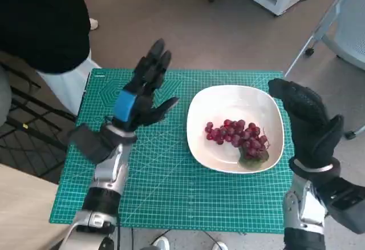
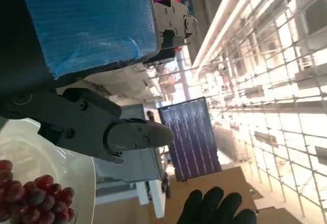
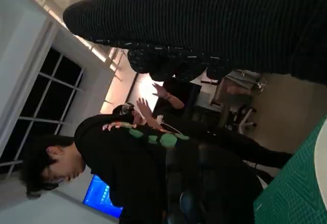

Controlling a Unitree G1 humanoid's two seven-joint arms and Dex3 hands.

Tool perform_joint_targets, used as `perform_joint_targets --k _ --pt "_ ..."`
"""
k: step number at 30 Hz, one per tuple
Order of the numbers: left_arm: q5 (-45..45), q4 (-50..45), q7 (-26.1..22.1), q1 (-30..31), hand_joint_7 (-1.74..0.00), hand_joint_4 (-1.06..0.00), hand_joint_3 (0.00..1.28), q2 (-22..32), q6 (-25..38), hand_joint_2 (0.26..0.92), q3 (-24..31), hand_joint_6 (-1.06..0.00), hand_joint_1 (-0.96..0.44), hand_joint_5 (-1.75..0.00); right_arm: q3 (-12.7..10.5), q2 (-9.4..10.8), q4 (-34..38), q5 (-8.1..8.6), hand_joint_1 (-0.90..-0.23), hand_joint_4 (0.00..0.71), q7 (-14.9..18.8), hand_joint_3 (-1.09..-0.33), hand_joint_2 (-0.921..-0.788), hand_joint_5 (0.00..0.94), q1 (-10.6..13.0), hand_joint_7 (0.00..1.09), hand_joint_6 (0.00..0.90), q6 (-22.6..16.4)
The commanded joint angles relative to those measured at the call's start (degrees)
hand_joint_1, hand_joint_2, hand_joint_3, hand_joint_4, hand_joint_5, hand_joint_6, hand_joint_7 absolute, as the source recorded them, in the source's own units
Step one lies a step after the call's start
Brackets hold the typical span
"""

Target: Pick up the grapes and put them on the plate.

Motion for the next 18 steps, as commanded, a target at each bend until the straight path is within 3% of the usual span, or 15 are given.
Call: perform_joint_targets --k 1,18 --pt "-0.5 -3.2 -0.4 2.9 0.00 -0.02 0.41 0.3 0.8 0.921 0.5 -0.07 -0.50 0.00 0.5 0.0 1.0 -0.74 -0.521 0.219 0.0 -0.537 -0.921 0.004 0.4 0.37 0.022 0.3" --pt "-2.2 -4.6 -1.3 8.0 -0.02 -0.06 0.39 -0.9 -0.8 0.921 2.7 -0.12 -0.47 -0.01 1.2 -0.3 1.2 -0.28 -0.520 0.218 0.6 -0.544 -0.921 0.002 0.2 0.37 0.024 0.5"
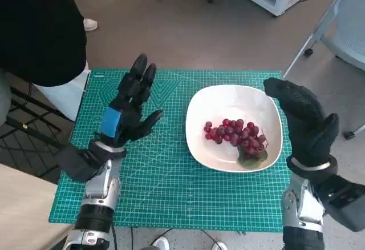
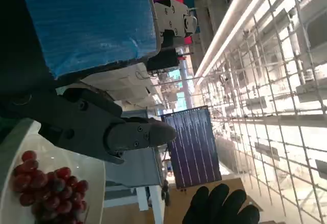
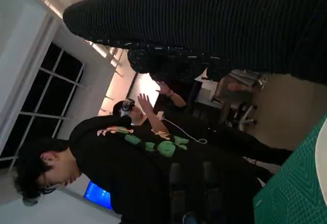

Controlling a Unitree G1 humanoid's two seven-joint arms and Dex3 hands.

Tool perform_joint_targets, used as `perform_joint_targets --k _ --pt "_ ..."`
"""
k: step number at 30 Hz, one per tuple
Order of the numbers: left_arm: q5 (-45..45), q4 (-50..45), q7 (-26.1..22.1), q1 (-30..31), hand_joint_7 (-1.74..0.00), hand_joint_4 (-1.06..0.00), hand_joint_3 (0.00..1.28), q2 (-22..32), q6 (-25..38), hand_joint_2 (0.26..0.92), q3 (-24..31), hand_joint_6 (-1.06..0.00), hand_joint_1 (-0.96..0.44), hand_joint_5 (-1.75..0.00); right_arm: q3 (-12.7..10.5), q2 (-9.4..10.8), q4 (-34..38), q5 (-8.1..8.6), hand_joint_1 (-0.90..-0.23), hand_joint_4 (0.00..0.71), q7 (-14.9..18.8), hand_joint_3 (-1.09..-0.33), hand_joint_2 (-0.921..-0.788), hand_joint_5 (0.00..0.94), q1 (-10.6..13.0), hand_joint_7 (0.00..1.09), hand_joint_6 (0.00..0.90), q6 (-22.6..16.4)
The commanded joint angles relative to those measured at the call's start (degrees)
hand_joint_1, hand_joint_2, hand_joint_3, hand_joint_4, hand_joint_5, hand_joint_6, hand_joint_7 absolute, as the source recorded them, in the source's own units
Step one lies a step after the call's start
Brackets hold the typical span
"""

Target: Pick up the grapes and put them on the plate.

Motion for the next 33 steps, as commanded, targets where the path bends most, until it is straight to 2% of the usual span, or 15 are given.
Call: perform_joint_targets --k 1,19,33 --pt "-1.1 -0.7 -0.4 1.2 -0.03 -0.07 0.39 -0.4 -1.1 0.921 0.8 -0.12 -0.47 -0.02 0.2 -0.2 0.9 -0.31 -0.521 0.218 0.4 -0.545 -0.921 0.002 0.3 0.37 0.024 0.5" --pt "0.4 -0.1 1.8 3.0 -0.05 -0.22 0.25 -0.4 -5.5 0.921 1.4 -0.25 -0.23 -0.03 0.4 -0.3 1.4 0.00 -0.521 0.213 0.9 -0.550 -0.921 0.000 0.0 0.36 0.022 0.9" --pt "1.0 -0.8 3.3 3.8 -0.05 -0.36 0.20 -0.4 -5.8 0.921 1.5 -0.38 -0.21 -0.03 0.3 -0.3 2.0 0.37 -0.521 0.212 1.4 -0.550 -0.921 0.000 -0.1 0.37 0.021 1.0"
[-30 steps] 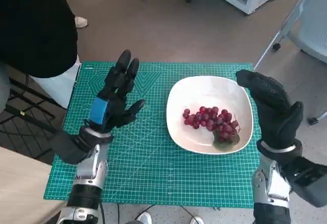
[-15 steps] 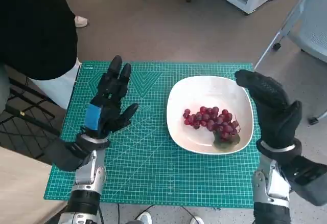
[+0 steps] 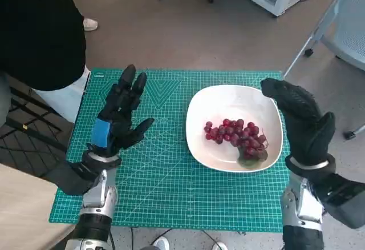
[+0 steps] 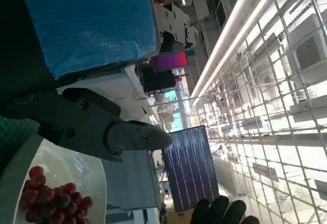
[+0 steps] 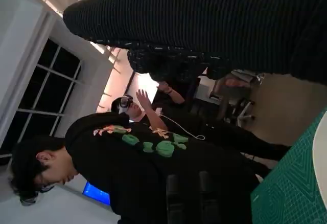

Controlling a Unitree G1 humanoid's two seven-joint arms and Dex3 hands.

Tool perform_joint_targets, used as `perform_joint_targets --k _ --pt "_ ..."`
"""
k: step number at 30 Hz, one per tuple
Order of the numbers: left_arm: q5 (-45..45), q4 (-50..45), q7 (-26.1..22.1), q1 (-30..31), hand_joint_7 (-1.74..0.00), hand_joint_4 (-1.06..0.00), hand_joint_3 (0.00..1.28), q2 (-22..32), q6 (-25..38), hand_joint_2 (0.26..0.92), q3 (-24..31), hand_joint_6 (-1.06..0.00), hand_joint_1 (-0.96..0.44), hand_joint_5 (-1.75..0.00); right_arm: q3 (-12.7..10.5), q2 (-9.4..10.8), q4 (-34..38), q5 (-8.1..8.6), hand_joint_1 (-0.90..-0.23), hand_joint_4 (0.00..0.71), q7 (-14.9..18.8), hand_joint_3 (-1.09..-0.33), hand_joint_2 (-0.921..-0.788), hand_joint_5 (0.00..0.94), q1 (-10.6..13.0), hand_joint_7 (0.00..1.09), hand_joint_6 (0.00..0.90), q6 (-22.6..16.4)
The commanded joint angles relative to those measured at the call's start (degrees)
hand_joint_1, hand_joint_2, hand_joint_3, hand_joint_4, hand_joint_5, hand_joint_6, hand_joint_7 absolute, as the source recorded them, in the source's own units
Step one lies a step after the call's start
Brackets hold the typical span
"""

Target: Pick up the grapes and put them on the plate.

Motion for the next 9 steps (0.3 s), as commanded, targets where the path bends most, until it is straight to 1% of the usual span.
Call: perform_joint_targets --k 1,9 --pt "0.1 -0.9 0.5 1.2 -0.05 -0.37 0.20 -0.2 -0.3 0.921 0.2 -0.40 -0.21 -0.03 0.0 -0.2 1.0 0.21 -0.521 0.212 0.7 -0.550 -0.921 0.000 0.3 0.37 0.020 0.8" --pt "0.4 -1.5 1.6 1.7 -0.06 -0.46 0.17 -0.1 -0.3 0.921 0.4 -0.48 -0.23 -0.04 -0.2 -0.3 0.6 0.39 -0.522 0.213 1.0 -0.548 -0.921 0.000 0.6 0.37 0.021 0.8"
